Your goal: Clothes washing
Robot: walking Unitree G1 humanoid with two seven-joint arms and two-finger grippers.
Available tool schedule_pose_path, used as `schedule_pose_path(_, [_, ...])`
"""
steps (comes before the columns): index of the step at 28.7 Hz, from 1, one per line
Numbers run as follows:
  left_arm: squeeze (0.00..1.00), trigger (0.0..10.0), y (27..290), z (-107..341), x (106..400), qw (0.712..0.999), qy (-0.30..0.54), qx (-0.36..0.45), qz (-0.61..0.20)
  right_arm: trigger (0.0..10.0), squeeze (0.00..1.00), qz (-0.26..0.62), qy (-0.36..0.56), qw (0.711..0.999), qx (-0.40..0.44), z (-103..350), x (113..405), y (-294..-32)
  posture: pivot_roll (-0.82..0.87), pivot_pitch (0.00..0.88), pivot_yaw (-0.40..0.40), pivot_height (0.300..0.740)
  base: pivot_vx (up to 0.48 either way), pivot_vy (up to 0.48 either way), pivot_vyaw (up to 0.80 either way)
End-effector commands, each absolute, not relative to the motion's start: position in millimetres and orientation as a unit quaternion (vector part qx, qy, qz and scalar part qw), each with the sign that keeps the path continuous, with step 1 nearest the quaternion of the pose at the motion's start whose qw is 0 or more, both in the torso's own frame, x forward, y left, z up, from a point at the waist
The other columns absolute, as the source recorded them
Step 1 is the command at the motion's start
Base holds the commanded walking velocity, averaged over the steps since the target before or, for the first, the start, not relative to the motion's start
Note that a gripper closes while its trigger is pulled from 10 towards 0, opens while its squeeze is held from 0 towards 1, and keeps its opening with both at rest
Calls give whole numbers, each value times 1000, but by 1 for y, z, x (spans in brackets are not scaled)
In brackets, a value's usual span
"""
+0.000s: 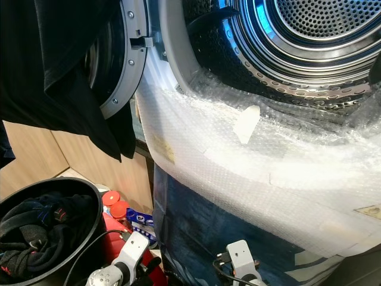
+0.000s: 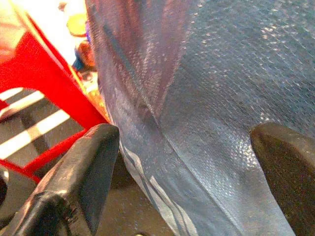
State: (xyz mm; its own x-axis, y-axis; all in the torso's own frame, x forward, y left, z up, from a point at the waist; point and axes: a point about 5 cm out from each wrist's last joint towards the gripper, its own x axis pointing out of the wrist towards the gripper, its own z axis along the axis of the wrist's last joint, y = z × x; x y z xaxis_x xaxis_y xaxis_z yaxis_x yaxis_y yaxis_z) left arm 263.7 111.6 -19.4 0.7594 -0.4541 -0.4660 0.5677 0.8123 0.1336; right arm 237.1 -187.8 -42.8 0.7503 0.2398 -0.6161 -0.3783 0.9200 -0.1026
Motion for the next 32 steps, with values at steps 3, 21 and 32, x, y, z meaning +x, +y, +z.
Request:
schedule_pose_path(3, [0,10000,113,-13,264,912,174,181,-324,10000,863,175,290,935,-108,-38,238,-194,-48,103,-17,740,0,0,0])
schedule_pose_path(21, [0,10000,103,36,282,963,69,180,-189,10000,0,145,242,957,-74,-23,250,-202,-29,114,-14,740,0,0,0])
schedule_pose_path(32, [0,10000,108,77,260,985,13,161,-65,10000,0,143,215,963,-71,-15,259,-199,-2,145,-24,740,0,0,0])
